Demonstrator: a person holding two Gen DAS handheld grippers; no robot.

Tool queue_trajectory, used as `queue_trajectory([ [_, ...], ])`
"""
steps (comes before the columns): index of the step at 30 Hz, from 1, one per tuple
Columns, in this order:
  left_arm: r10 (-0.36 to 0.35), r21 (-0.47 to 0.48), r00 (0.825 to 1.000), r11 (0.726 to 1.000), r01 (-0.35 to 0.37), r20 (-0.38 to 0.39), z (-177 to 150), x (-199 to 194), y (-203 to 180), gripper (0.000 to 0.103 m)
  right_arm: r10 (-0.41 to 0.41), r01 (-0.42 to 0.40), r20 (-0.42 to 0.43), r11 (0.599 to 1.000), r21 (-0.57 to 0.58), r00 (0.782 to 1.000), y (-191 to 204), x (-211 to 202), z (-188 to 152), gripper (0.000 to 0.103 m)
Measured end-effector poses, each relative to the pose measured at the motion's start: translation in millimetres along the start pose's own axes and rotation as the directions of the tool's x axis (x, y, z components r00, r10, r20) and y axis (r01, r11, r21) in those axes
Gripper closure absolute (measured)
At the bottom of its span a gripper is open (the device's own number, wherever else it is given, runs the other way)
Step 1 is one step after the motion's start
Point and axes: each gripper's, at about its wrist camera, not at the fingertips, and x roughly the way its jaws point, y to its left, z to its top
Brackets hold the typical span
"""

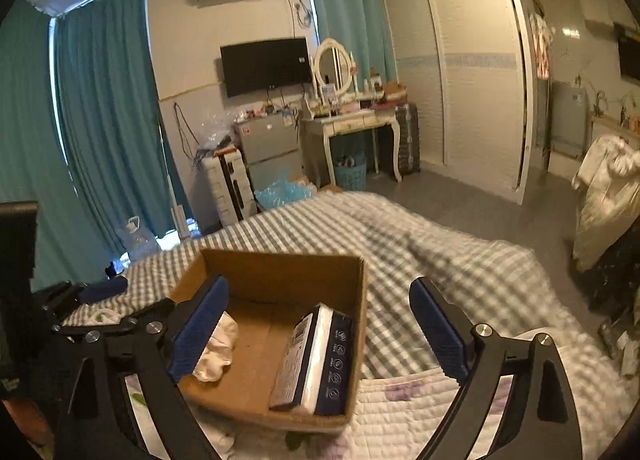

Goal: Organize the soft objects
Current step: 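Carry the lace cloth and packaged box into the cardboard box and release both, then return both tools to the bed and grasp the blue tissue pack with the right tool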

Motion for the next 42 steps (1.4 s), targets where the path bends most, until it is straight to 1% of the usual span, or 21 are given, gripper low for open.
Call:
queue_trajectory([
  [2, 0.003, 0.014, 0.999, 1.0, -0.004, 0.048, 8, -37, -2, 0.029, -0.018, 0.018, 0.02, 1.0, -0.025, 1.0, 6, -30, 14, 0.008],
  [4, -0.004, 0.017, 0.994, 1.0, 0.002, 0.113, 14, -82, -2, 0.028, -0.03, 0.031, 0.037, 0.998, -0.049, 0.999, 14, -63, 26, 0.005],
  [6, -0.009, 0.009, 0.987, 1.0, 0.008, 0.163, 20, -120, 1, 0.023, -0.033, 0.036, 0.054, 0.997, -0.068, 0.998, 21, -96, 36, 0.001],
  [7, -0.013, 0.007, 0.983, 1.0, 0.012, 0.185, 20, -140, 1, 0.022, -0.032, 0.037, 0.065, 0.996, -0.082, 0.997, 25, -115, 41, 0.0],
  [8, -0.022, 0.006, 0.98, 1.0, 0.021, 0.2, 22, -153, 2, 0.02, -0.037, 0.044, 0.077, 0.995, -0.091, 0.996, 29, -130, 43, 0.0],
  [9, -0.035, 0.01, 0.977, 0.999, 0.033, 0.212, 22, -168, 3, 0.015, -0.041, 0.051, 0.088, 0.993, -0.104, 0.995, 32, -143, 45, 0.0],
  [10, -0.036, 0.014, 0.975, 0.999, 0.034, 0.221, 19, -182, 2, 0.014, -0.046, 0.058, 0.097, 0.991, -0.123, 0.994, 37, -159, 45, 0.0],
  [13, -0.005, 0.029, 0.969, 1.0, -0.002, 0.247, 5, -209, 2, 0.013, -0.033, 0.049, 0.104, 0.987, -0.152, 0.994, 49, -188, 36, 0.0],
  [16, 0.013, 0.045, 0.967, 0.999, -0.025, 0.254, -19, -221, 0, 0.013, -0.017, 0.028, 0.062, 0.984, -0.177, 0.998, 57, -205, 12, 0.0],
  [19, 0.021, 0.066, 0.969, 0.997, -0.038, 0.245, -46, -219, -1, 0.013, 0.021, -0.018, 0.014, 0.981, -0.195, 1.0, 60, -206, -17, 0.0],
  [21, 0.026, 0.082, 0.976, 0.996, -0.044, 0.217, -67, -211, -4, 0.013, 0.034, -0.036, -0.016, 0.978, -0.207, 0.999, 60, -200, -42, 0.0],
  [22, 0.029, 0.082, 0.98, 0.996, -0.046, 0.197, -76, -206, -5, 0.013, 0.037, -0.046, -0.045, 0.975, -0.215, 0.998, 61, -194, -58, 0.0],
  [24, 0.038, 0.065, 0.986, 0.997, -0.049, 0.165, -94, -197, -6, 0.013, 0.051, -0.07, -0.092, 0.973, -0.221, 0.994, 62, -181, -83, 0.0],
  [27, 0.042, 0.026, 0.994, 0.999, -0.045, 0.106, -122, -175, -3, 0.013, 0.07, -0.109, -0.182, 0.971, -0.214, 0.981, 61, -151, -121, 0.0],
  [29, 0.06, -0.008, 0.996, 0.998, -0.059, 0.063, -141, -156, 0, 0.013, 0.067, -0.118, -0.239, 0.972, -0.205, 0.969, 58, -130, -144, 0.0],
  [32, 0.06, -0.042, 0.998, 0.997, -0.06, 0.002, -162, -123, 5, 0.013, 0.07, -0.131, -0.32, 0.977, -0.171, 0.945, 54, -101, -175, 0.0],
  [33, 0.059, -0.057, 0.998, 0.997, -0.06, -0.019, -169, -113, 8, 0.013, 0.074, -0.134, -0.335, 0.978, -0.16, 0.939, 53, -94, -181, 0.0],
  [36, 0.052, -0.083, 0.996, 0.995, -0.058, -0.076, -192, -89, 13, 0.013, 0.101, -0.145, -0.371, 0.985, -0.092, 0.923, 48, -73, -213, 0.0],
  [38, 0.054, -0.089, 0.993, 0.994, -0.063, -0.102, -204, -79, 15, 0.013, 0.075, -0.122, -0.405, 0.988, -0.09, 0.911, 51, -63, -227, 0.002],
  [39, 0.055, -0.091, 0.992, 0.994, -0.066, -0.117, -211, -74, 16, 0.013, 0.077, -0.127, -0.411, 0.987, -0.095, 0.908, 53, -60, -229, 0.004],
  [42, 0.048, -0.084, 0.988, 0.995, -0.061, -0.145, -221, -66, 16, 0.013, 0.116, -0.161, -0.405, 0.984, -0.078, 0.907, 59, -56, -227, 0.004],
])
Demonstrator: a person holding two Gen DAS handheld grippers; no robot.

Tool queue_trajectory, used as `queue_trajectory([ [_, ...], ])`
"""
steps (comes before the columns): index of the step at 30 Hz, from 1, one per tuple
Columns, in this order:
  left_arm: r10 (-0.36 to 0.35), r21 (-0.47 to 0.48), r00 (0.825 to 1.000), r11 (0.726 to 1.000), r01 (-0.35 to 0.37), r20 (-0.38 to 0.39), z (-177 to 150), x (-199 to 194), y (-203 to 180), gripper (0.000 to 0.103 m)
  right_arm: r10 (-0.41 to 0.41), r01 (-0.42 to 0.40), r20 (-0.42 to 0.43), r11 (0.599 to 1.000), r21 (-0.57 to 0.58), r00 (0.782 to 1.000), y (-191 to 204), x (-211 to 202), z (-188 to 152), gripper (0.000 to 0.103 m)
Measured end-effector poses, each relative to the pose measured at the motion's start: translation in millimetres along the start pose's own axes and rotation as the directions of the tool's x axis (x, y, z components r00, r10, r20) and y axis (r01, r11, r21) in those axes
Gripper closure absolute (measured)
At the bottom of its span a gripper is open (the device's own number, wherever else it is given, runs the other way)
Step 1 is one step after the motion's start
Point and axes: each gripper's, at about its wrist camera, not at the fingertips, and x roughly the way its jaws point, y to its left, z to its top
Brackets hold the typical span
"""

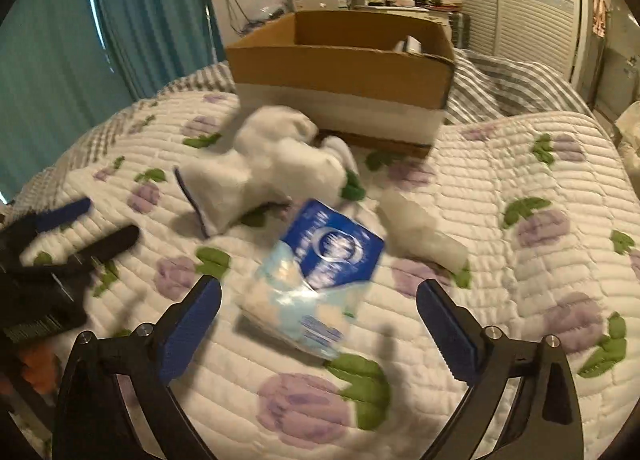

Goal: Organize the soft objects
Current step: 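Return both tools to the bed and grasp the blue tissue pack with the right tool, then grasp the rolled white sock with the left tool while the right tool holds the tissue pack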

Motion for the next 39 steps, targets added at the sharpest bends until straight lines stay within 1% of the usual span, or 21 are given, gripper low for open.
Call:
queue_trajectory([
  [1, -0.003, 0.005, 1.0, 1.0, 0.003, -0.004, -2, 1, -1, 0.013, 0.002, -0.001, -0.006, 1.0, 0.002, 1.0, 1, 3, 0, 0.005],
  [2, -0.008, 0.006, 1.0, 1.0, 0.008, -0.007, -2, 2, -1, 0.013, -0.004, 0.004, -0.018, 1.0, 0.003, 1.0, 2, 6, 1, 0.011],
  [3, -0.014, 0.006, 1.0, 1.0, 0.014, -0.011, -2, 2, -2, 0.013, -0.008, 0.009, -0.039, 1.0, 0.005, 0.999, 2, 12, 0, 0.021],
  [5, -0.016, 0.005, 1.0, 1.0, 0.016, -0.009, -3, 2, -1, 0.013, 0.002, -0.001, -0.064, 1.0, 0.015, 0.998, 2, 16, 1, 0.033],
  [6, -0.018, 0.005, 1.0, 1.0, 0.018, -0.008, -3, 1, -1, 0.013, 0.009, -0.008, -0.065, 1.0, 0.021, 0.998, 1, 17, 1, 0.036],
  [11, -0.019, 0.018, 1.0, 1.0, 0.019, -0.001, -8, -2, -4, 0.013, 0.0, 0.001, -0.025, 1.0, 0.031, 1.0, -3, 4, -1, 0.038],
  [15, -0.02, 0.048, 1.0, 0.999, 0.019, 0.009, -8, -8, -13, 0.013, 0.0, -0.002, 0.034, 0.998, 0.065, 0.999, -12, -20, -4, 0.038],
  [18, -0.032, 0.065, 0.999, 0.997, 0.032, -0.012, -4, -10, -26, 0.013, -0.015, 0.01, 0.077, 0.998, 0.064, 0.997, -16, -38, -2, 0.038],
  [21, -0.079, 0.053, 0.996, 0.995, 0.081, -0.043, 4, -10, -42, 0.013, -0.022, 0.016, 0.089, 0.998, 0.067, 0.996, -23, -48, 5, 0.038],
  [24, -0.081, 0.056, 0.995, 0.995, 0.084, -0.059, 12, -6, -62, 0.014, -0.041, 0.035, 0.108, 0.998, 0.058, 0.993, -37, -59, 15, 0.038],
  [26, -0.071, 0.064, 0.996, 0.995, 0.075, -0.062, 17, 1, -74, 0.015, -0.058, 0.056, 0.111, 0.998, 0.024, 0.992, -46, -63, 23, 0.038],
  [28, -0.08, 0.072, 0.994, 0.994, 0.085, -0.074, 21, 11, -86, 0.016, -0.102, 0.105, 0.11, 0.994, -0.02, 0.989, -55, -62, 30, 0.038],
  [30, -0.094, 0.076, 0.991, 0.992, 0.101, -0.095, 22, 23, -98, 0.016, -0.09, 0.094, 0.093, 0.995, -0.03, 0.992, -64, -56, 33, 0.038],
  [32, -0.098, 0.088, 0.989, 0.99, 0.108, -0.115, 22, 34, -108, 0.016, -0.051, 0.052, 0.063, 0.999, -0.013, 0.997, -74, -46, 35, 0.038],
  [34, -0.075, 0.113, 0.988, 0.989, 0.09, -0.132, 21, 47, -115, 0.025, -0.022, 0.022, 0.032, 1.0, 0.014, 0.999, -82, -34, 37, 0.038],
  [35, -0.068, 0.119, 0.987, 0.989, 0.086, -0.145, 21, 52, -117, 0.037, -0.012, 0.011, 0.023, 1.0, 0.024, 1.0, -86, -31, 36, 0.038],
  [36, -0.071, 0.118, 0.983, 0.989, 0.092, -0.169, 21, 60, -118, 0.045, 0.001, -0.001, 0.013, 0.999, 0.037, 1.0, -90, -27, 38, 0.038],
  [37, -0.08, 0.112, 0.979, 0.988, 0.102, -0.187, 22, 65, -116, 0.045, 0.012, -0.012, 0.006, 0.999, 0.05, 1.0, -92, -23, 39, 0.038],
  [39, -0.091, 0.1, 0.977, 0.989, 0.112, -0.195, 23, 71, -116, 0.046, 0.021, -0.021, -0.005, 0.998, 0.06, 1.0, -93, -18, 38, 0.038],
])
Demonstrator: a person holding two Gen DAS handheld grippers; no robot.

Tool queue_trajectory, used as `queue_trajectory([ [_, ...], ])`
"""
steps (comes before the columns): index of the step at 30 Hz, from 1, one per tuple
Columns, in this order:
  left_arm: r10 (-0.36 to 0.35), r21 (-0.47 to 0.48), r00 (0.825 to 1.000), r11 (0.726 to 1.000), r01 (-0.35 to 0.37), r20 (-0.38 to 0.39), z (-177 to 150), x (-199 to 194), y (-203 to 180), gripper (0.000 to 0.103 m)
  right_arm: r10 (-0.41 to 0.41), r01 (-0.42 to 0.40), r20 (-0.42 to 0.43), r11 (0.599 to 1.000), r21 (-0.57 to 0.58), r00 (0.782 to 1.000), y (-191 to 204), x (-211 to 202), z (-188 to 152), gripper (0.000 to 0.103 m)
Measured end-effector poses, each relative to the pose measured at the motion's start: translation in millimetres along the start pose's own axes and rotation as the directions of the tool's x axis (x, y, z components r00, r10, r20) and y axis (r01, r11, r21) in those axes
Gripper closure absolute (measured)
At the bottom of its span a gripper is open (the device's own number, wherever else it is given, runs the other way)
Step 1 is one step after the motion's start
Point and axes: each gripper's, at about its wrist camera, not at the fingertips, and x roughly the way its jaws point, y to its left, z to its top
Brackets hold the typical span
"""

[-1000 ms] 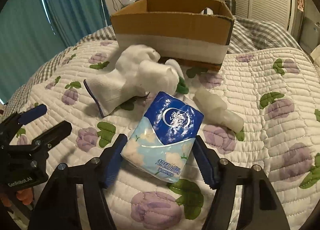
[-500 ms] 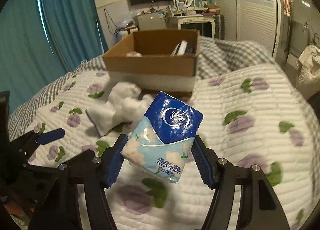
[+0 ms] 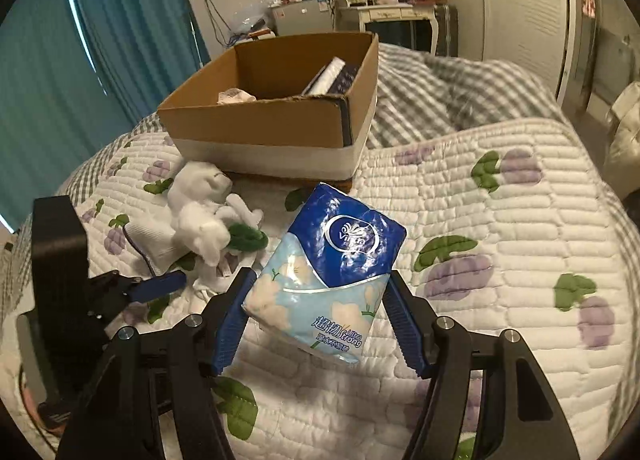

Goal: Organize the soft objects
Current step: 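Grasp the rolled white sock with the left tool while the right tool holds the tissue pack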

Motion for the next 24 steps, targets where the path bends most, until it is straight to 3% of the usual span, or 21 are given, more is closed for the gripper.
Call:
queue_trajectory([
  [1, -0.003, 0.003, 1.0, 1.0, 0.003, 0.004, 1, 1, -1, 0.046, 0.005, -0.005, -0.007, 1.0, 0.0, 1.0, 1, 2, 0, 0.038],
  [2, -0.008, 0.009, 1.0, 1.0, 0.008, 0.009, 2, 2, -2, 0.05, 0.007, -0.007, -0.014, 1.0, -0.004, 1.0, 2, 4, 0, 0.038],
  [3, -0.018, 0.016, 1.0, 1.0, 0.018, 0.011, 2, 3, -3, 0.062, 0.005, -0.005, -0.019, 1.0, -0.007, 1.0, 3, 6, -1, 0.038],
  [6, -0.019, 0.033, 1.0, 0.999, 0.018, 0.012, 1, 1, -5, 0.073, -0.003, 0.003, -0.024, 1.0, -0.004, 1.0, 2, 7, -3, 0.038],
  [17, -0.049, 0.025, 0.998, 0.999, 0.048, 0.044, -22, -50, 1, 0.073, -0.115, 0.117, 0.037, 0.992, -0.053, 0.993, 13, -12, -13, 0.038],
  [24, -0.038, 0.022, 0.992, 0.999, 0.036, 0.124, -26, -97, 14, 0.073, -0.114, 0.122, 0.101, 0.989, -0.084, 0.988, 37, -52, -9, 0.038],
])
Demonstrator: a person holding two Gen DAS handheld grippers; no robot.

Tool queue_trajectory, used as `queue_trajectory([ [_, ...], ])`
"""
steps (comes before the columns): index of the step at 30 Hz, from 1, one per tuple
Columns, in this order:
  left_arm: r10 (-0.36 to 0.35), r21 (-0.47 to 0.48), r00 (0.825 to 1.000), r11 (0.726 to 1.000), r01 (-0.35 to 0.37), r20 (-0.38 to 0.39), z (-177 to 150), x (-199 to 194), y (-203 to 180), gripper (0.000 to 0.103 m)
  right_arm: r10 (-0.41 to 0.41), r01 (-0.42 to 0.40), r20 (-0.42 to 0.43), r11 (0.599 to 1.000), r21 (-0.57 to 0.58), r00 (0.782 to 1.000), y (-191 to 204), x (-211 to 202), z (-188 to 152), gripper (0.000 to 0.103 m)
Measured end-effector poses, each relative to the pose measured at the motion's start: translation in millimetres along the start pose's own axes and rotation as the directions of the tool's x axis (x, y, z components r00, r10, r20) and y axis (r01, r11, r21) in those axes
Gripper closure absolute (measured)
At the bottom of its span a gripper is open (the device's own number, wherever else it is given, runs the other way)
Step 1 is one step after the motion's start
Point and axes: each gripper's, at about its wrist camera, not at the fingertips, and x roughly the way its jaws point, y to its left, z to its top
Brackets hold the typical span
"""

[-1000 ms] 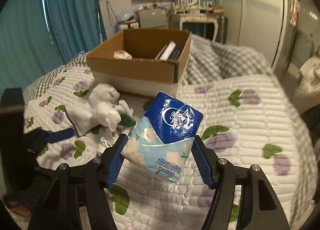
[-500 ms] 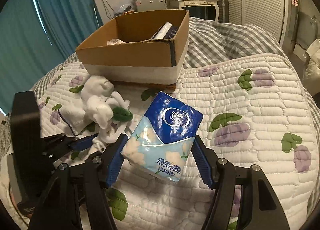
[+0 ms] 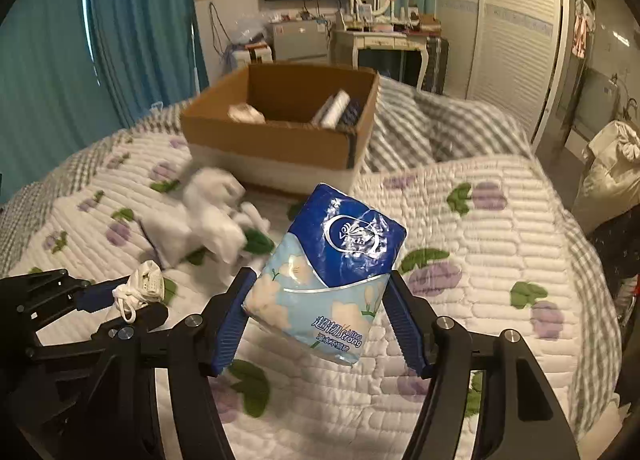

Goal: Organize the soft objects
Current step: 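Grasp the rolled white sock with the left tool while the right tool holds the tissue pack, then drop the sock and tissue pack into the cardboard box, opening both tools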

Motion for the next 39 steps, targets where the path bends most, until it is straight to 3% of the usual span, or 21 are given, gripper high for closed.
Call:
queue_trajectory([
  [7, 0.036, -0.016, 0.994, 0.999, -0.035, 0.102, 28, -43, 14, 0.073, 0.022, -0.017, 0.1, 0.999, -0.052, 0.995, 22, -50, 32, 0.038],
  [12, 0.091, 0.001, 0.978, 0.996, -0.093, 0.188, 56, -71, 23, 0.073, 0.05, -0.036, 0.169, 0.996, -0.086, 0.984, 32, -74, 64, 0.038],
  [19, 0.093, -0.003, 0.961, 0.995, -0.096, 0.261, 109, -71, 43, 0.073, 0.063, -0.034, 0.249, 0.992, -0.12, 0.966, 37, -76, 126, 0.038],
  [27, 0.099, 0.021, 0.957, 0.994, -0.109, 0.272, 173, -4, 62, 0.073, 0.098, -0.084, 0.259, 0.994, -0.064, 0.961, 17, -9, 191, 0.038],
  [30, 0.054, 0.053, 0.965, 0.996, -0.07, 0.255, 190, 29, 65, 0.073, 0.117, -0.112, 0.237, 0.993, -0.033, 0.964, 9, 33, 203, 0.038],
  [39, 0.066, 0.12, 0.981, 0.989, -0.089, 0.18, 197, 125, 72, 0.07, 0.125, -0.127, 0.141, 0.992, 0.006, 0.982, -11, 147, 207, 0.037],
])
